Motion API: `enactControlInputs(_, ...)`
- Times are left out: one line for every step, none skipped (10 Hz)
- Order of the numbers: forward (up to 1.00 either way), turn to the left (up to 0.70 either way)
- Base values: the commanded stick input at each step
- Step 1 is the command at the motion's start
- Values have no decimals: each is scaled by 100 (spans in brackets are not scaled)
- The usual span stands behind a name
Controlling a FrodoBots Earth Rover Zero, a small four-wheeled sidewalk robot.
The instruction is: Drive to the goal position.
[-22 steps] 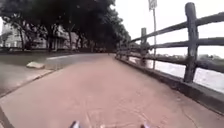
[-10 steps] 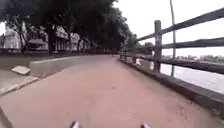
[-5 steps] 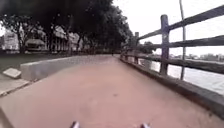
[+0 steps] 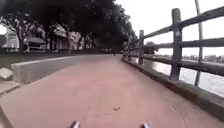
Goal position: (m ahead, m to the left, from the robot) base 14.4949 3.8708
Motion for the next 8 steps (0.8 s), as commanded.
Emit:
enactControlInputs(70,0)
enactControlInputs(70,1)
enactControlInputs(70,1)
enactControlInputs(70,0)
enactControlInputs(70,0)
enactControlInputs(70,1)
enactControlInputs(70,1)
enactControlInputs(70,1)
